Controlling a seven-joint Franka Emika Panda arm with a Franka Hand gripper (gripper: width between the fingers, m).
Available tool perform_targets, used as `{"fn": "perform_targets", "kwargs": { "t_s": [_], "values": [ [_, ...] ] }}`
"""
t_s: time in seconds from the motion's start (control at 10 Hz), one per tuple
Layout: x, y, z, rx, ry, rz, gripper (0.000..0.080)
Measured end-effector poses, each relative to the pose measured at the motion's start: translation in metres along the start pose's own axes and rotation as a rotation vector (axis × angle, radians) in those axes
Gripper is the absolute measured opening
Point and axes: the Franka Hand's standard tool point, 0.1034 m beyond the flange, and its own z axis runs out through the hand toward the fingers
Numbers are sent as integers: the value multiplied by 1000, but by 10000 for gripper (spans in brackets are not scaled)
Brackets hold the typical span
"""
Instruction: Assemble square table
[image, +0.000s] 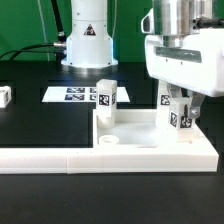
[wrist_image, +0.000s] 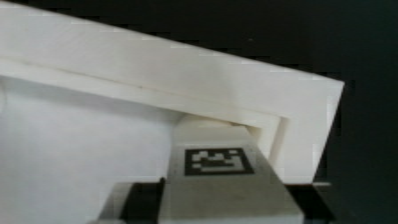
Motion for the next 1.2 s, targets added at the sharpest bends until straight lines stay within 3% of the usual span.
{"fn": "perform_targets", "kwargs": {
  "t_s": [0.1,0.2,0.3,1.0,1.2],
  "values": [
    [0,1,0,-3,-1,-52,470],
    [0,0,0,-4,-1,-115,470],
    [0,-1,-1,-4,1,-266,607],
    [7,-1,-3,-24,-10,-882,649],
    [6,-2,-3,-44,7,-1042,649]
  ]
}}
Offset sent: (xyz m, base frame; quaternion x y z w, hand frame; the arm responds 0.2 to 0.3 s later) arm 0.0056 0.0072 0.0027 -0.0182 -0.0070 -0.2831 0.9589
